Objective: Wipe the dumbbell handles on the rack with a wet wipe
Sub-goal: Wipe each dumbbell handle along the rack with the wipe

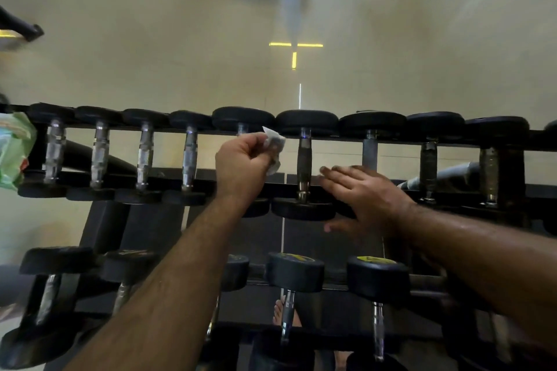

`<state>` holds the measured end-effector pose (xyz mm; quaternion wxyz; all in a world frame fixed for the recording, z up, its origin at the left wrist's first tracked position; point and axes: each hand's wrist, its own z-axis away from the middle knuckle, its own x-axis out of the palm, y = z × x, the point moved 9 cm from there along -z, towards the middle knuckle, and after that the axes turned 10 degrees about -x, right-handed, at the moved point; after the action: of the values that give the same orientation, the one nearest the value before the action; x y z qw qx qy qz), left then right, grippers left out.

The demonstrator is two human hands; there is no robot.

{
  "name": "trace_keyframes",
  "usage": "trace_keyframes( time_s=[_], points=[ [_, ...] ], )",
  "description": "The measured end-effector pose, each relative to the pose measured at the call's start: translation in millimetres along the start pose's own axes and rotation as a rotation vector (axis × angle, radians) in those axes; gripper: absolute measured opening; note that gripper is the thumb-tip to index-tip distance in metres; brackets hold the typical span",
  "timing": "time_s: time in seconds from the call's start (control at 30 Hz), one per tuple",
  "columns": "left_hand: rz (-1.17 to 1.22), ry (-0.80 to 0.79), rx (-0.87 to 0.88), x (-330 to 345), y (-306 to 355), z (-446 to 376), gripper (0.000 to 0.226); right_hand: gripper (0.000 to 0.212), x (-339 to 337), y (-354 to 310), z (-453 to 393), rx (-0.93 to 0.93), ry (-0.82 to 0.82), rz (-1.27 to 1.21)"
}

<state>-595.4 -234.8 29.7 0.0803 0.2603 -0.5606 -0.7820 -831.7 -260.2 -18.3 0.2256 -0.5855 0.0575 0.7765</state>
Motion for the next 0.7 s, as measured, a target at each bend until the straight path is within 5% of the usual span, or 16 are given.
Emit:
trace_keyframes(
  time_s=[0.13,0.23,0.4,0.47,0.57,0.7],
  points=[
    [-0.438,0.077,0.48,36,34,-5,0.017,0.132,26,62,40,0.119,-0.256,0.047],
    [-0.729,0.038,0.641,84,31,-10,0.016,0.133,35,62,38,0.104,-0.159,-0.01],
    [-0.888,-0.154,0.722,114,5,0,0.026,0.138,42,70,45,0.154,0.033,-0.065],
    [-0.963,-0.455,0.666,116,-8,22,0.026,0.137,42,71,44,0.127,0.049,-0.061],
    [-1.031,-0.798,0.293,98,-19,18,0.019,0.136,44,72,44,0.131,0.083,-0.048],
    [-0.991,-0.437,0.12,77,1,-26,0.01,0.136,47,72,44,0.128,0.054,-0.071]
  ],
)
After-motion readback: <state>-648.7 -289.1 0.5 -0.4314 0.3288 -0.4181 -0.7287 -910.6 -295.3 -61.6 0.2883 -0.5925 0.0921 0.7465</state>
